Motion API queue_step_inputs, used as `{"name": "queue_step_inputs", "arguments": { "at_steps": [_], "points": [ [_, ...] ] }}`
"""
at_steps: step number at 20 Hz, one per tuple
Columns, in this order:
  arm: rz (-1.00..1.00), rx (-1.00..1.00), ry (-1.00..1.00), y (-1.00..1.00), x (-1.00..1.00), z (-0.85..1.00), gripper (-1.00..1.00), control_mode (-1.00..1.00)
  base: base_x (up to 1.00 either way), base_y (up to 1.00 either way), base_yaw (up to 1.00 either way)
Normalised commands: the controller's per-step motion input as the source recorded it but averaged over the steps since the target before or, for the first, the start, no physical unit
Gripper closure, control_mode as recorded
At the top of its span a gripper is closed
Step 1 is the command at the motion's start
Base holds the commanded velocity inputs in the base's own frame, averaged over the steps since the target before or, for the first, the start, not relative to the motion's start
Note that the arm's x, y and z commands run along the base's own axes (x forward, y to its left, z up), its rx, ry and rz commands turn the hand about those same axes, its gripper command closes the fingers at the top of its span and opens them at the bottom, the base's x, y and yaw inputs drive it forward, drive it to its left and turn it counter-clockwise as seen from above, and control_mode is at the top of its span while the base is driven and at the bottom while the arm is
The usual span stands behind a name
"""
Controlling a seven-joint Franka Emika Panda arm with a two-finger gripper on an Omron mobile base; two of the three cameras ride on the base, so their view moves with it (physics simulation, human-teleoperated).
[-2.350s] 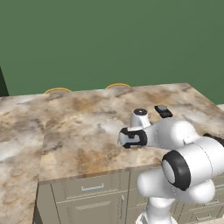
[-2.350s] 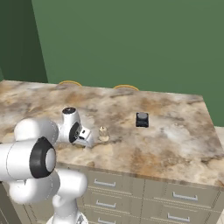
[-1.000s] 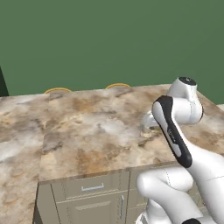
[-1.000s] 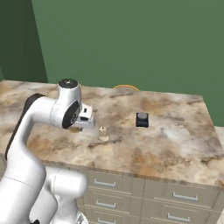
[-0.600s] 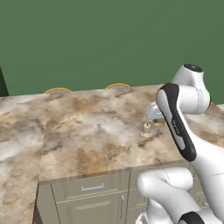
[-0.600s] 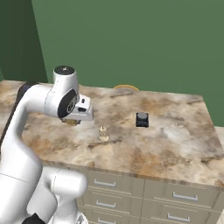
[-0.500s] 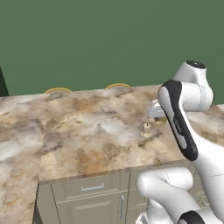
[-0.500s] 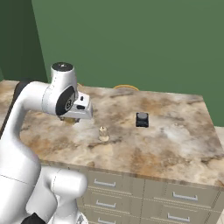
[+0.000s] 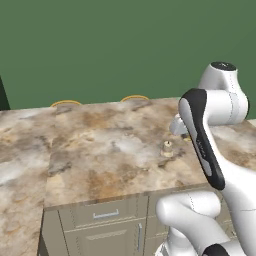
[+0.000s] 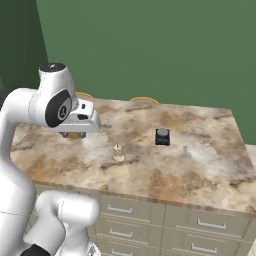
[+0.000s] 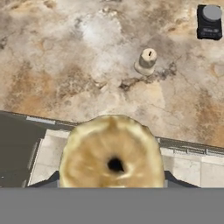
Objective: Pick the candle and candle from the dining table and place them in the open cabinet. Close the cabinet after placing the objects.
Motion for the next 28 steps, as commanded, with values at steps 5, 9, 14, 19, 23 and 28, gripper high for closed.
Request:
{"name": "queue_step_inputs", "arguments": {
  "at_steps": [5, 9, 14, 19, 23, 28],
  "points": [
    [0.00, 0.00, 0.00, 0.00, 0.00, 0.00, 1.00, -1.00, 0.00, 0.00, 0.00],
    [0.00, 0.00, 0.00, 0.00, 0.00, 0.00, 1.00, -1.00, 0.00, 0.00, 0.00],
    [0.00, 0.00, 0.00, 0.00, 0.00, 0.00, 1.00, 1.00, -0.33, -0.03, -0.02],
    [0.00, 0.00, 0.00, 0.00, 0.00, 0.00, 1.00, 1.00, -0.85, -0.19, -0.11],
    [0.00, 0.00, 0.00, 0.00, 0.00, 0.00, 1.00, 1.00, 0.33, -0.03, -0.36],
    [0.00, 0.00, 0.00, 0.00, 0.00, 0.00, 1.00, 1.00, 0.13, -0.08, -0.92]
  ]
}}
